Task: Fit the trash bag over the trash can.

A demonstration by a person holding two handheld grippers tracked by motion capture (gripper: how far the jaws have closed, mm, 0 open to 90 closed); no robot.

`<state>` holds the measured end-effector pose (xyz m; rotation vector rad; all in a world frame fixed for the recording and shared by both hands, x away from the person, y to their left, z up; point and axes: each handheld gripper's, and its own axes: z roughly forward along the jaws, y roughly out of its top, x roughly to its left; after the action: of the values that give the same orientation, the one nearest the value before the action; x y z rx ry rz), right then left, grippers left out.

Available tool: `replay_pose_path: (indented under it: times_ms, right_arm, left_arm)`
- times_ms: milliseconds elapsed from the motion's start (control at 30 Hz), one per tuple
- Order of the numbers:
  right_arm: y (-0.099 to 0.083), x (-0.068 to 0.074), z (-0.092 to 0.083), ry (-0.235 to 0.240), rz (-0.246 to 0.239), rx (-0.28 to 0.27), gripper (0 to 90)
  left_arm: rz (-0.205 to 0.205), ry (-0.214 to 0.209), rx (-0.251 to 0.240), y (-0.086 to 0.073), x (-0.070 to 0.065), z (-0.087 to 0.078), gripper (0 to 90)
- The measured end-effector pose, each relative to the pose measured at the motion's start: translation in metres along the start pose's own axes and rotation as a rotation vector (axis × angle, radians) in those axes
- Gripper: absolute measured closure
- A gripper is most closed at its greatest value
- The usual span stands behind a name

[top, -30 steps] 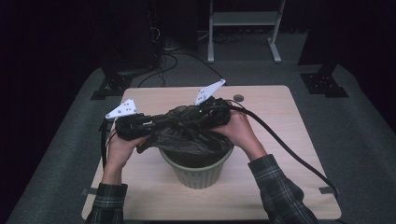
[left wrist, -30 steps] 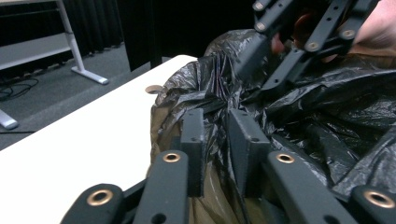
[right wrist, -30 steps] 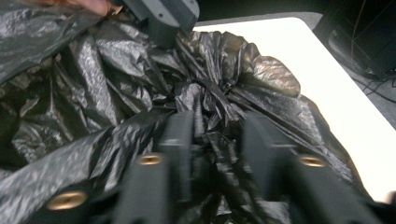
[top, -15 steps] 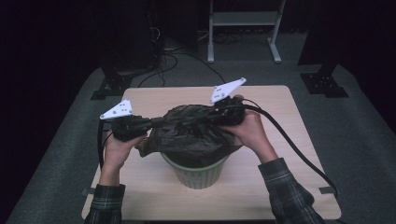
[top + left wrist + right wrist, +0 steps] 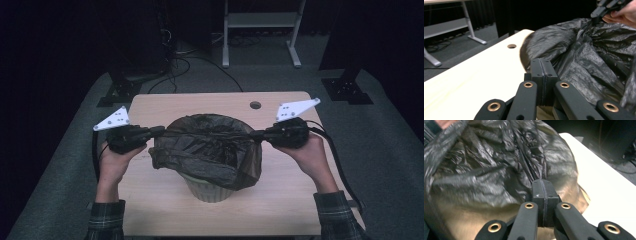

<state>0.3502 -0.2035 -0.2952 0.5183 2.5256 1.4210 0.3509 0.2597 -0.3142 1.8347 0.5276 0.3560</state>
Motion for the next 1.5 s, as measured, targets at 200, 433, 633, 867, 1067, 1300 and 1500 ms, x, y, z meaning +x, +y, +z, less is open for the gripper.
replay_pose_path:
  times_ms: [200, 433, 633, 867, 1067, 1300, 1500]
  right_arm:
    - [-0.017, -0.004, -0.009, 0.000, 0.038, -0.023, 89.9]
    - [-0.007, 0.006, -0.011, -0.026, 0.026, -0.092, 53.5]
    - [-0.007, 0.030, -0.013, 0.031, 0.019, -0.115, 47.0]
    - [-0.017, 0.062, -0.014, 0.136, 0.017, -0.127, 47.2]
    - [-0.030, 0.076, 0.002, 0.215, 0.019, -0.067, 62.4]
    - [-0.042, 0.083, 0.020, 0.306, 0.007, 0.003, 89.8]
    - [-0.057, 0.094, 0.032, 0.355, 0.001, 0.054, 90.0]
  left_arm:
    - [-0.022, -0.001, 0.004, -0.007, 0.003, -0.009, 89.6]
    - [-0.007, -0.012, -0.036, 0.002, -0.009, -0.011, 52.0]
    - [-0.017, -0.077, -0.053, 0.002, -0.027, -0.016, 39.1]
    - [-0.042, -0.129, -0.068, -0.011, -0.041, -0.026, 34.4]
    - [-0.057, -0.144, -0.042, -0.024, -0.048, -0.028, 33.7]
    - [-0.077, -0.159, -0.024, -0.031, -0.048, -0.021, 32.5]
    - [-0.081, -0.169, 0.006, -0.040, -0.047, -0.016, 32.3]
